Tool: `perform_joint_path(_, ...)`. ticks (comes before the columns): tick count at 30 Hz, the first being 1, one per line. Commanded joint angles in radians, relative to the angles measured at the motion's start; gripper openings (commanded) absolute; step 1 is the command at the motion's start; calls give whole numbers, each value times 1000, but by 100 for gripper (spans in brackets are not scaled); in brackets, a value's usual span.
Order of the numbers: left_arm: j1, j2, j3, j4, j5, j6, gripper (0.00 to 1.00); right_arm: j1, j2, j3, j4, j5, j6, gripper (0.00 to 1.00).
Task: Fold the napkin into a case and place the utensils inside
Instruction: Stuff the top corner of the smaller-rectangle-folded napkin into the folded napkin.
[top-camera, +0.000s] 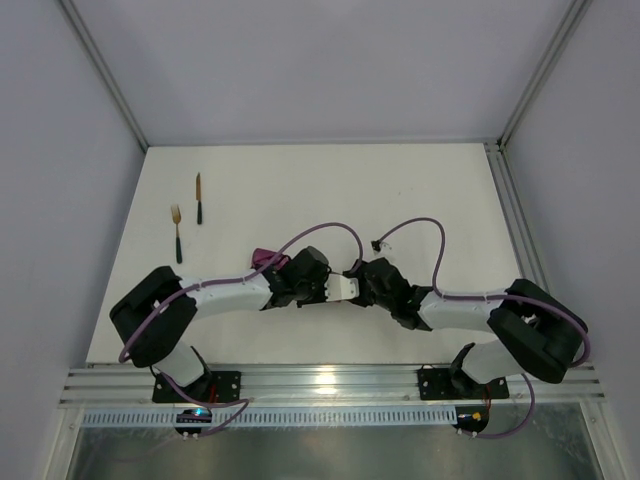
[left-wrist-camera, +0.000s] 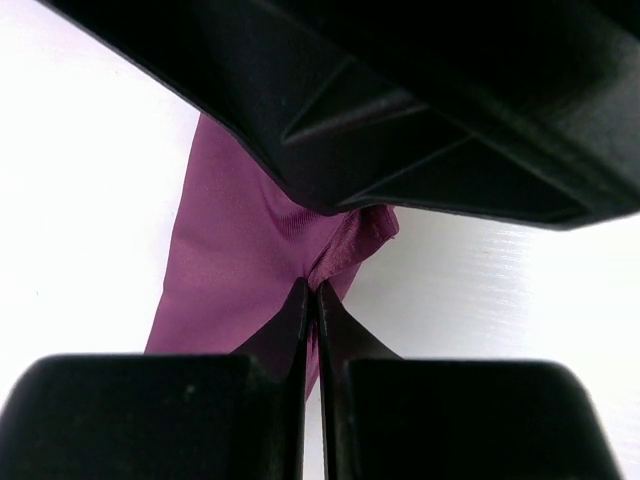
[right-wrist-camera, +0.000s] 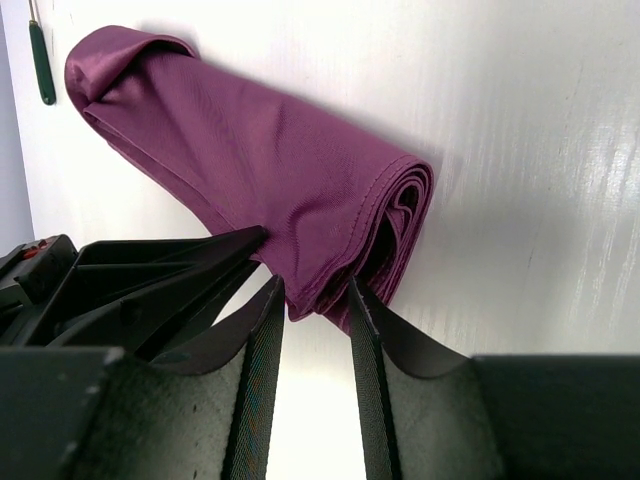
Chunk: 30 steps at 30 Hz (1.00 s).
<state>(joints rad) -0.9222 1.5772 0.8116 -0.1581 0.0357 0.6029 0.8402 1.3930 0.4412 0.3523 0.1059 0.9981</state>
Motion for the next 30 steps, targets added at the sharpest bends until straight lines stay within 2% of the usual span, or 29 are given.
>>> perform_joint_path(1,5,-32,-20,61,-26,-28,0,-3,15,22,74,-9,7,36)
perform_joint_path(3,5,-39,-20,60,-26,-31,2,-6,34,22,91,-11,11,36)
perform_joint_path(6,5,-40,-23,61,-19,-35,13,-13,73,31,106,-21,17,36)
perform_joint_path(16,16,-31,-31,101,-26,-61,20,-23,133,31,142,-20,33,36)
perform_joint_path(17,17,-36,-31,103,-25,-66,19,-23,132,28,139,-15,33,34)
perform_joint_path(18,19,-40,-31,106,-26,-68,12,-23,129,28,136,-15,33,30)
perform_joint_path(21,22,-28,-28,103,-25,-66,0,-23,123,28,132,-9,31,24)
perform_joint_path(25,23,-25,-29,98,-25,-64,0,-23,103,36,100,-8,10,23)
perform_joint_path(30,25,-92,-48,129,-69,-72,0,-24,58,56,57,-6,-33,23)
